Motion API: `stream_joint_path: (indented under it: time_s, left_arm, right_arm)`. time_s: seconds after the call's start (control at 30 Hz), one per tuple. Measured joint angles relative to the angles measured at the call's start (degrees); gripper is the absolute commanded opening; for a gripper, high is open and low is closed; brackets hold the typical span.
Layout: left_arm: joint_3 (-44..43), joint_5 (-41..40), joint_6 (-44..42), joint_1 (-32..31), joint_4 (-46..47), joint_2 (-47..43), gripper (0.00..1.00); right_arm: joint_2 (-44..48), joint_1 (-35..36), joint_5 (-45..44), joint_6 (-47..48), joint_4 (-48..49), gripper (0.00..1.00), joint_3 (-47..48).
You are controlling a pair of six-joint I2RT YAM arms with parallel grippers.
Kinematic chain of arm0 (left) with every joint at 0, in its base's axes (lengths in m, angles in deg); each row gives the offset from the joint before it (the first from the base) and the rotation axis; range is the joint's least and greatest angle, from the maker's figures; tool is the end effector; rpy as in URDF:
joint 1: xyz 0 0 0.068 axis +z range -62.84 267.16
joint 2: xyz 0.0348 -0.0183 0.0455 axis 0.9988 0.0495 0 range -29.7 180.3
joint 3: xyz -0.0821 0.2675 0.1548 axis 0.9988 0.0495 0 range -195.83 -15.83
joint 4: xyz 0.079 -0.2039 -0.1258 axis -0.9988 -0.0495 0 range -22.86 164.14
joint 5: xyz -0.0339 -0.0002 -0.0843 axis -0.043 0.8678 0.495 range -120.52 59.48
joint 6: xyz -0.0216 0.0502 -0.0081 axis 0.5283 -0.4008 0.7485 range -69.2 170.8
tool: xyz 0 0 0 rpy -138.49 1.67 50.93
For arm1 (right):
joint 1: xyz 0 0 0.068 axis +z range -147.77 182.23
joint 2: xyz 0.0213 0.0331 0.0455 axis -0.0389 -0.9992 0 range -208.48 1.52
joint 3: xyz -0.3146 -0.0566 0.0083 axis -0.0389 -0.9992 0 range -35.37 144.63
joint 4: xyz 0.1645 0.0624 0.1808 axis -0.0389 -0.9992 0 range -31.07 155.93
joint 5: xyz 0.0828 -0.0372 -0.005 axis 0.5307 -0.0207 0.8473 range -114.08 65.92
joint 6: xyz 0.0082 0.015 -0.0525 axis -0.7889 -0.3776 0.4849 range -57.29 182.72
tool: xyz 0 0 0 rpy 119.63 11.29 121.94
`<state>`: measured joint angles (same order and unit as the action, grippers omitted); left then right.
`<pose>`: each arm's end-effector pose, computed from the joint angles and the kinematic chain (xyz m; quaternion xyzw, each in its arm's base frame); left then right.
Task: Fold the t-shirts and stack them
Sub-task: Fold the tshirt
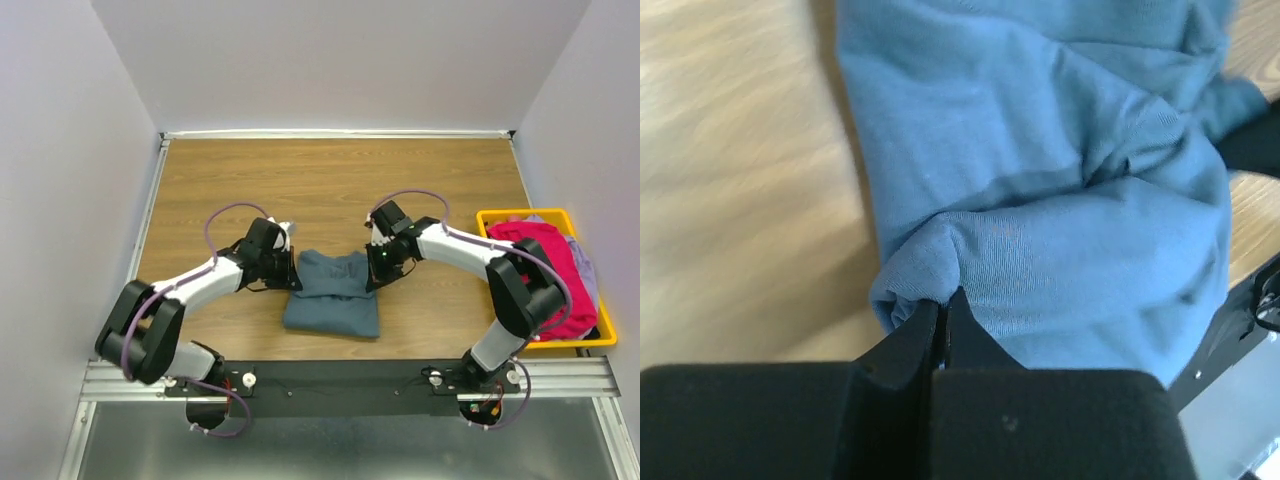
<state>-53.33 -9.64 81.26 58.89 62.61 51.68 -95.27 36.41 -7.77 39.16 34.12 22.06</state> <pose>0.2106 -0.1284 0.2127 0.0360 0.9398 -0.2941 0.1700 0.2525 0.1841 0.2166 -0.1135 0.9702 0.2008 0.0742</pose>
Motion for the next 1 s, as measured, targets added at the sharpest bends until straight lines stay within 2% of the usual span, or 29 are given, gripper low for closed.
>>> stream_joint_path:
  time_s: [0.23, 0.4, 0.57, 0.8, 1.0]
  left_arm:
    - [-3.8, -4.5, 0.9, 0.3, -6.1, -13.8, 0.00]
    - [-6.2, -6.4, 0.1, 0.4, -6.5, -15.4, 0.00]
    - [-7.3, -6.6, -0.9, 0.5, -2.2, -10.2, 0.00]
    - [-13.3, -6.6, -4.3, 0.4, 3.5, 3.7, 0.00]
    - [-15.7, -7.0, -5.9, 0.5, 6.7, 9.2, 0.00]
  right_arm:
    - [5.2, -0.6, -0.8, -0.9, -7.6, 0.01, 4.6]
    - [6.8, -1.2, -1.4, -0.9, -10.5, 0.01, 8.7]
    - [5.9, -3.5, -3.0, -0.9, -11.2, 0.01, 9.0]
    - [3.1, -6.0, -5.1, -2.2, -7.1, 0.01, 4.9]
    - [1.4, -6.2, -8.5, -3.3, -3.5, 0.01, 3.3]
